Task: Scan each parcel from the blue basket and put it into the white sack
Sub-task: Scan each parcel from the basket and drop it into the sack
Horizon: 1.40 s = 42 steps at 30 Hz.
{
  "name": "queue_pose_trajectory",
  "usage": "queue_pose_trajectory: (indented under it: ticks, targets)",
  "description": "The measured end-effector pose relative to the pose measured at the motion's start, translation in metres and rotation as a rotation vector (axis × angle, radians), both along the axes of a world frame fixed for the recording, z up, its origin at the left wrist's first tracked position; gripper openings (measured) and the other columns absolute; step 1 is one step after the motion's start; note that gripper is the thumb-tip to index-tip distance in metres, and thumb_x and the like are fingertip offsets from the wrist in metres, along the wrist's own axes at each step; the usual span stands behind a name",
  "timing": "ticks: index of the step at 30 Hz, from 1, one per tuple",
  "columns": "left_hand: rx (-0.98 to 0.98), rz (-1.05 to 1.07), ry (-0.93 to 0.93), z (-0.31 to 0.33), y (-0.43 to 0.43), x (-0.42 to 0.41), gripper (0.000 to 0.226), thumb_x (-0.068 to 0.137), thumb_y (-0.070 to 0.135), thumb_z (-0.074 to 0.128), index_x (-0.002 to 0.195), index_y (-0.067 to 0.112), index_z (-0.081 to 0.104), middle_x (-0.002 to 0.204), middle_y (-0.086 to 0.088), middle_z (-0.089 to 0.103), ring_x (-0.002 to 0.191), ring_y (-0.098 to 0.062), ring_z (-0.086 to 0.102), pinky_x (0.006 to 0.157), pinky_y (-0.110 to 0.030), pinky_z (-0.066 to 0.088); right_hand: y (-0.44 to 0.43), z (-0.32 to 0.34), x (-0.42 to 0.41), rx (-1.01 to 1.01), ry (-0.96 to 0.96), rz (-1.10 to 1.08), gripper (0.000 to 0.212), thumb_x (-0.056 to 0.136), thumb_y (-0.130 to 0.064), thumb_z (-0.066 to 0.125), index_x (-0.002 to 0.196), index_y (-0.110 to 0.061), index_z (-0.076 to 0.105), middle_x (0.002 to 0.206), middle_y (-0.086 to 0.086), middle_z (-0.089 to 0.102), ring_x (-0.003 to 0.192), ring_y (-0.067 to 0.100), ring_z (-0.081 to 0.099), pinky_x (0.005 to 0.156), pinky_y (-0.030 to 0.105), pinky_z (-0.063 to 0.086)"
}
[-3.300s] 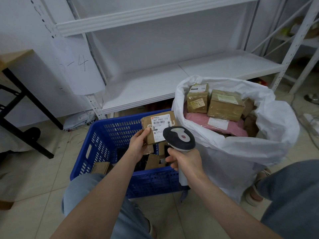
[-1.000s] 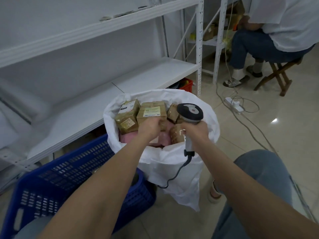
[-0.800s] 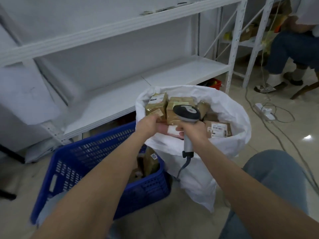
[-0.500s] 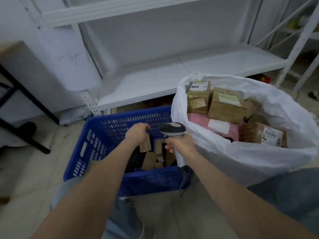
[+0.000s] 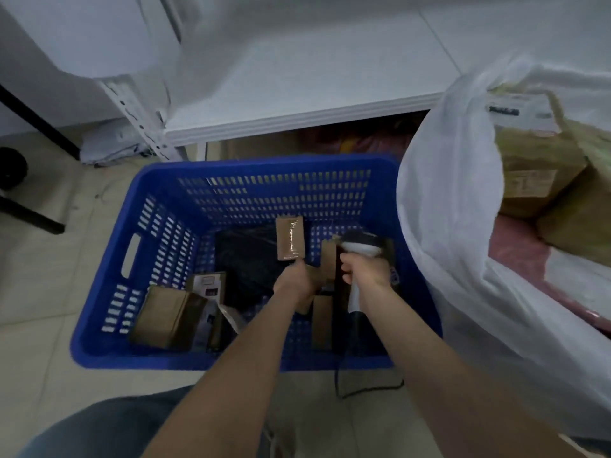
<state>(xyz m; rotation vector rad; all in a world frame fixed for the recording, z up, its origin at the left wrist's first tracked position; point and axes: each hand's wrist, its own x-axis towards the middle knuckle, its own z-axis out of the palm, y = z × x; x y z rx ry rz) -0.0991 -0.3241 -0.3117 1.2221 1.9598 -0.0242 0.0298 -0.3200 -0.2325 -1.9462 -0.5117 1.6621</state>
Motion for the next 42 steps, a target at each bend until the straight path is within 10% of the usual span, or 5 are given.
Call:
queue_pose_trajectory:
  ticks: [7,12,23,34,42]
  targets:
    - [-0.057,0.089,0.041,-0.064,0.042,0.035,0.062,0.095,0.033,0.053,0.143,0.001,0.031,0.138,-0.019,0.044,0.126,-0.031,0.045,0.1,-0.036,0.038,0.018,-0.048,0.008,-0.154,0.042,-0.09,0.017,0.087,-0.014,0.067,0.072,-0.011,0.06,0.075,0.001,0.062,0.064,0.012,0.057,0.061,0.022,0.047]
    - [-0.062,0.19,0.013,-0.071,0.049,0.018,0.048,0.082,0.037,0.069,0.118,0.006,0.059,0.121,-0.014,0.06,0.11,-0.03,0.059,0.09,-0.036,0.05,0.016,-0.053,0.01,-0.143,0.08,-0.134,0.012,0.087,-0.012,0.067,0.077,-0.01,0.062,0.076,0.003,0.062,0.065,0.012,0.057,0.061,0.022,0.048]
    - [0.17,0.72,-0.494,0.054,0.009,-0.065,0.044,0.095,0.024,0.055,0.13,-0.002,0.049,0.125,-0.017,0.055,0.111,-0.032,0.058,0.08,-0.037,0.056,-0.037,0.028,-0.004,0.095,0.134,-0.041,0.012,0.083,-0.012,0.072,0.094,-0.008,0.068,0.081,0.003,0.067,0.063,0.012,0.057,0.059,0.024,0.048]
    - [0.429,0.748,-0.676,0.169,-0.084,-0.066,0.028,0.089,0.007,0.06,0.117,0.008,0.058,0.115,-0.009,0.06,0.11,-0.024,0.058,0.096,-0.036,0.048,-0.143,0.126,0.016,0.377,0.067,0.135,0.008,0.086,-0.014,0.07,0.087,-0.006,0.068,0.067,0.008,0.07,0.053,0.012,0.058,0.052,0.022,0.049]
    - [0.517,0.696,-0.761,0.198,-0.122,-0.026,0.046,0.085,0.001,0.06,0.131,0.003,0.054,0.114,-0.01,0.063,0.098,-0.018,0.06,0.075,-0.024,0.049,-0.198,0.146,0.035,0.453,-0.017,0.21,0.012,0.085,-0.01,0.067,0.075,-0.005,0.066,0.052,0.002,0.064,0.044,0.01,0.053,0.051,0.024,0.048]
